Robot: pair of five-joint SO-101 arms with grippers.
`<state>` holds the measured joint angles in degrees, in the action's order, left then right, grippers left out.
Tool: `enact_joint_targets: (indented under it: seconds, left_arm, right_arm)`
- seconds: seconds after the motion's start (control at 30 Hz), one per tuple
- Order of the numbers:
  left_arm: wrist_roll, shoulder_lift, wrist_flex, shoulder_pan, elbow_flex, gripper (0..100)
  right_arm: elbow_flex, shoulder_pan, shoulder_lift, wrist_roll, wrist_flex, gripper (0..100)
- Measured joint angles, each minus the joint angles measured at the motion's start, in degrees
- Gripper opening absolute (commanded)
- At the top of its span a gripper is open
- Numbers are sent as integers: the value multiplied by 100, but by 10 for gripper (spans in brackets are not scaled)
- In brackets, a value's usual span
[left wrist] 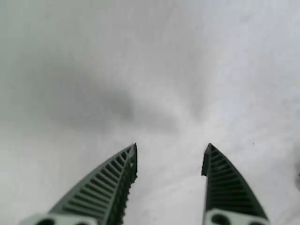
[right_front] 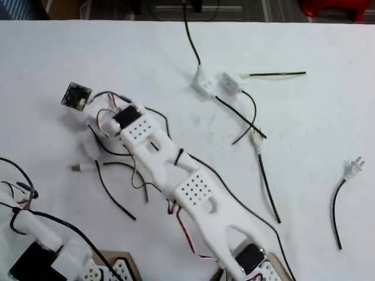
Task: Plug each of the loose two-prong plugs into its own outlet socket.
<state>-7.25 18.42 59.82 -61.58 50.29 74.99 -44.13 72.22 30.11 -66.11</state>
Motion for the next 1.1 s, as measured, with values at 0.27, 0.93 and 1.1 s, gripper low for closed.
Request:
enact_joint_targets:
  seconds: [0.27, 0.93, 1.1]
  left_arm:
    - [0, 0, 0, 0, 0, 226]
    - [0, 0, 0, 0, 0, 226]
    - [0, 0, 0, 0, 0, 226]
  right_arm:
    - [9, -35, 88, 9, 193, 194]
    - [35, 26, -1204, 0, -1697, 33]
    - [35, 53, -2418, 0, -2549, 34]
